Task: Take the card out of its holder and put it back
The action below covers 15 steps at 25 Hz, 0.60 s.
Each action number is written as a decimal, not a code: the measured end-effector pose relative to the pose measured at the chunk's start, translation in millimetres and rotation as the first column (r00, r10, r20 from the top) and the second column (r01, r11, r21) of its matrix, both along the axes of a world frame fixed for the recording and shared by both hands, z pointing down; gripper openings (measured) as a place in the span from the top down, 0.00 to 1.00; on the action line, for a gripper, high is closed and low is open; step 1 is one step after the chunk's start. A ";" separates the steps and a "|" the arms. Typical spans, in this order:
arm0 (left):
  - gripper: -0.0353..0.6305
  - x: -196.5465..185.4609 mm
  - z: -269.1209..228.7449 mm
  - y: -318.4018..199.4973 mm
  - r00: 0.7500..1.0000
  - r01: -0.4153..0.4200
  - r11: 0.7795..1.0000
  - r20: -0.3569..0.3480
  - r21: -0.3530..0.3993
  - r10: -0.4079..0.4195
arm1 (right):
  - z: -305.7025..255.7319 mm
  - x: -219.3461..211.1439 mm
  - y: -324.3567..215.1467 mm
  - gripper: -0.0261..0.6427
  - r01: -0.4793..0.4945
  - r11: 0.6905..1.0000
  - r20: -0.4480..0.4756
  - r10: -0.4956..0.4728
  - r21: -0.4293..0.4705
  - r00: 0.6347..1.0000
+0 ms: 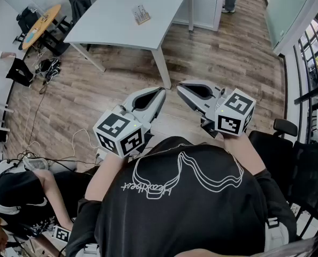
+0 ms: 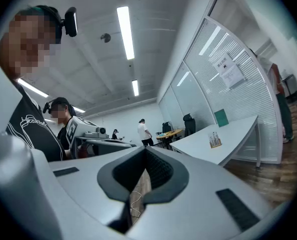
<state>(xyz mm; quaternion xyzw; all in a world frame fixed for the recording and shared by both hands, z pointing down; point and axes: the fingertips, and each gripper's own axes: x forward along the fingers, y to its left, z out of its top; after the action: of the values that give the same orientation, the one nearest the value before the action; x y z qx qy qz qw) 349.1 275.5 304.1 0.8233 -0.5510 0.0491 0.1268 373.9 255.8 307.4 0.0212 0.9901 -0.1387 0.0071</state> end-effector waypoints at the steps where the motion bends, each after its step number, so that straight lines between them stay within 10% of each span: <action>1: 0.93 -0.2 0.1 0.1 1.000 0.001 1.000 -0.003 -0.002 -0.001 | -0.2 -0.2 0.1 0.95 -0.003 1.000 -0.006 0.003 0.001 1.000; 15: 0.93 -1.8 -0.3 5.2 0.999 0.031 0.999 -0.038 -0.011 -0.031 | 3.2 -1.7 1.9 0.95 0.035 0.999 -0.017 -0.035 -0.008 0.999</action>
<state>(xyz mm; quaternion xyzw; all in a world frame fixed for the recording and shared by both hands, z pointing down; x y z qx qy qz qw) 347.3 280.7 303.9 0.8149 -0.5609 0.0343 0.1421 372.2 257.6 310.6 0.0371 0.9891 -0.1427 -0.0034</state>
